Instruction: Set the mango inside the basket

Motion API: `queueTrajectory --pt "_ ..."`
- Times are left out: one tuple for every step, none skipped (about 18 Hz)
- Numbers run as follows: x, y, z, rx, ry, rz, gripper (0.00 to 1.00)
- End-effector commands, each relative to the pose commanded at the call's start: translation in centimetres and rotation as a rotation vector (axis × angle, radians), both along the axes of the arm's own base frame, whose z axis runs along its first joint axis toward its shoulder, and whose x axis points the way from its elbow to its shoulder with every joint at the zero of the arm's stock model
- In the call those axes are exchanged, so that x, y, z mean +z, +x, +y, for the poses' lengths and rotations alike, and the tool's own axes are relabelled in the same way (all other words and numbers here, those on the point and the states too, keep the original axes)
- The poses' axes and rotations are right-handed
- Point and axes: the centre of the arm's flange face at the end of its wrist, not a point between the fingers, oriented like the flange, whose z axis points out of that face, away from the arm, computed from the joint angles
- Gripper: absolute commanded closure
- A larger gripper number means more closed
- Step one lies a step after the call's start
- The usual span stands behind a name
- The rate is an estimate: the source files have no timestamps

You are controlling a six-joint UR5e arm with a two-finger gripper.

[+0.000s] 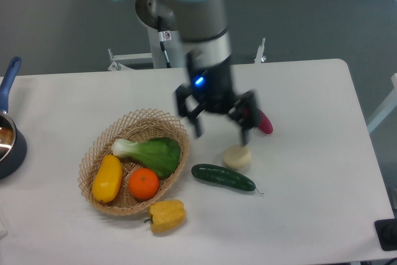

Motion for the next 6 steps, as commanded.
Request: queueTrajectory --pt "0.3 -0.6 -1.0 -0.030 -0.027 0.005 0.00" --pt "0.7 -1.2 -2.2 -0.047 -0.043 0.012 0.00" --pt "0.9 -1.6 -3.1 -0.059 -0.058 0.018 0.00" --pt "1.1 -1.8 -3.9 -0.067 -0.067 0.024 0.00" --pt "1.3 -2.3 -4.8 -0.065 -0.071 0.030 0.00" --pt "1.4 -2.7 -5.4 -0.056 -0.070 0.031 0.00"
